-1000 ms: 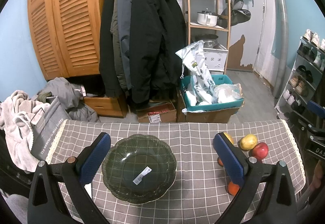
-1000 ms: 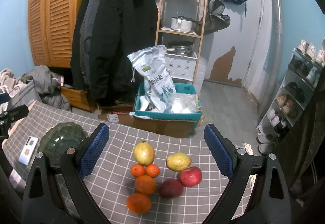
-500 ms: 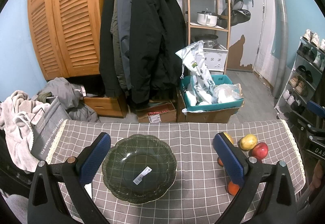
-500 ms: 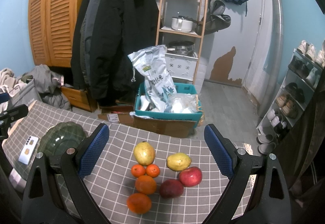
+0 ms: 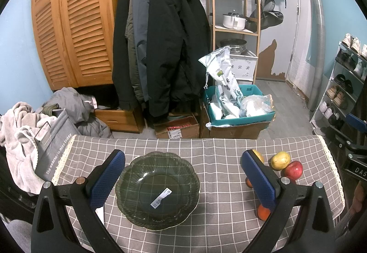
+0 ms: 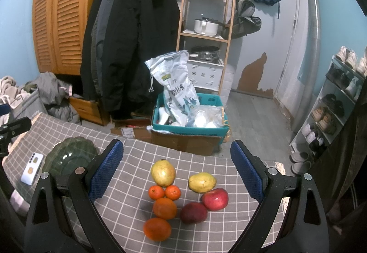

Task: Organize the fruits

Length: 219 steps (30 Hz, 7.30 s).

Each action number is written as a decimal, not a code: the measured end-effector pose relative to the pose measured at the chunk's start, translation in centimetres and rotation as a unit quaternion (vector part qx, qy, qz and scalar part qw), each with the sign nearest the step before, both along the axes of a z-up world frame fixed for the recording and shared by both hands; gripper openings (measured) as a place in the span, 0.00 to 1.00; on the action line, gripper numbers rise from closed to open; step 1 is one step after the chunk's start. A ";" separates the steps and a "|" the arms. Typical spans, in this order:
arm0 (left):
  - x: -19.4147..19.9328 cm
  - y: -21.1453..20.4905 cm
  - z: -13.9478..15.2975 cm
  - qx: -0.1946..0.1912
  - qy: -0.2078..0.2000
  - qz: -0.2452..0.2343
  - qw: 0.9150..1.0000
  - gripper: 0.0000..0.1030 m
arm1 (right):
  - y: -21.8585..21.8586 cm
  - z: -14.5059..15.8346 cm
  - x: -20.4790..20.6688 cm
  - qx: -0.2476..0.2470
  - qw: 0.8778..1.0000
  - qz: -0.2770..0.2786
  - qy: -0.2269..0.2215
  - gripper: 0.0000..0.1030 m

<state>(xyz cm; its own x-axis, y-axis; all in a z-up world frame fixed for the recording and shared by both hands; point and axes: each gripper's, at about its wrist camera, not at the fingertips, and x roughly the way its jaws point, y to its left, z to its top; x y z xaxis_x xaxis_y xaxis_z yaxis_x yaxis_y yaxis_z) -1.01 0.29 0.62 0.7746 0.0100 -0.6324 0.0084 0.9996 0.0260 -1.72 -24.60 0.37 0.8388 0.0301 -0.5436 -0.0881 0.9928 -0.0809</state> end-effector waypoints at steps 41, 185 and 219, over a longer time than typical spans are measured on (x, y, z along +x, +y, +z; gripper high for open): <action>0.5 -1.3 -0.5 0.003 0.016 -0.010 1.000 0.99 | -0.2 -1.2 -0.1 -0.005 1.000 -0.009 0.019 0.90; 6.0 -12.4 -20.3 -0.021 0.241 -0.106 0.964 0.66 | -6.9 -21.5 6.0 0.039 0.956 -0.058 0.285 0.70; 2.8 -8.2 -8.7 -0.041 0.091 -0.092 0.991 0.66 | -4.5 -7.9 1.6 0.049 0.992 -0.019 0.113 0.70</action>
